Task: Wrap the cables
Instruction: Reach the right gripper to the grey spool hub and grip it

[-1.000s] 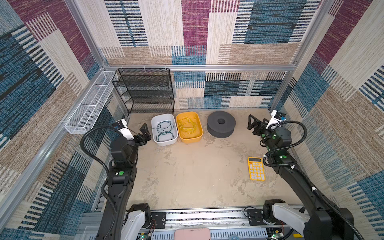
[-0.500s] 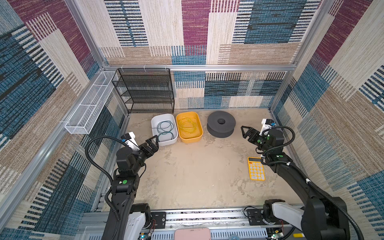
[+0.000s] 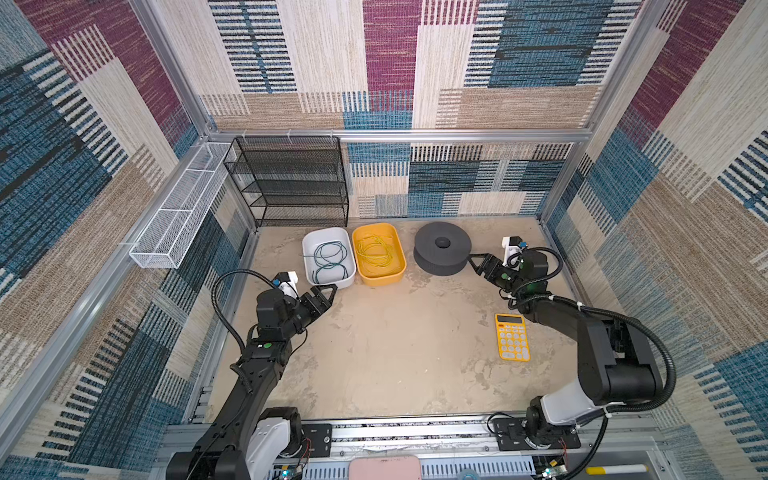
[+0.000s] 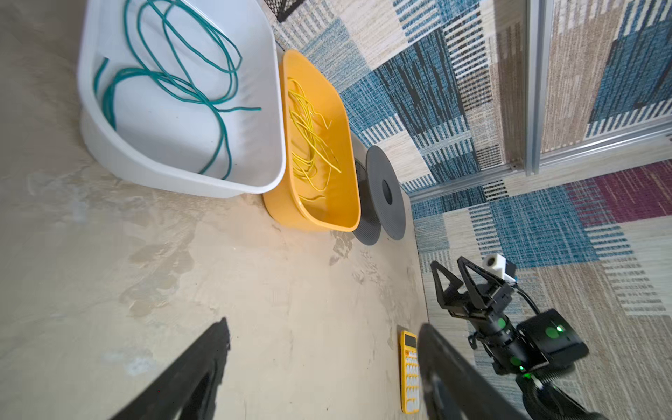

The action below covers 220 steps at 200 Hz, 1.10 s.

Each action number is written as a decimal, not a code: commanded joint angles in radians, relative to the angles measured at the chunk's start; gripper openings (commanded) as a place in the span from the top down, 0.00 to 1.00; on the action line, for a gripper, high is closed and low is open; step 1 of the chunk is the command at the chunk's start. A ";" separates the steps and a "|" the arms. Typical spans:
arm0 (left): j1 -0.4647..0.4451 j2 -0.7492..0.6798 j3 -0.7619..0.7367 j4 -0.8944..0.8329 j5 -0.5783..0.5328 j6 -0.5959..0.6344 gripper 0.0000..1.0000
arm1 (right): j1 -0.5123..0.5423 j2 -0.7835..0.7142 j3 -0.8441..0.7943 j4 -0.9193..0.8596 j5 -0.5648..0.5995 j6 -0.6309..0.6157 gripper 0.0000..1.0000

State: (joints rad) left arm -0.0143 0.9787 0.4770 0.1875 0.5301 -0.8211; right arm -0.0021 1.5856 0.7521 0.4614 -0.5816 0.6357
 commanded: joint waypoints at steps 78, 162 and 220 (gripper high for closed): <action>-0.062 0.182 -0.035 0.484 0.177 -0.173 0.16 | -0.032 0.241 0.073 0.267 -0.168 0.114 0.17; -0.067 0.232 -0.050 0.524 0.177 -0.189 0.17 | -0.033 0.416 0.163 0.349 -0.176 0.207 0.25; -0.067 0.208 -0.086 0.524 0.161 -0.204 0.18 | -0.033 0.521 0.268 0.377 -0.188 0.296 0.28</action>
State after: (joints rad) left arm -0.0814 1.2091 0.4164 0.6685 0.6872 -1.0149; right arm -0.0349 2.0716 0.9798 0.7856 -0.7559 0.8658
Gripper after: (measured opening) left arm 0.822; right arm 0.739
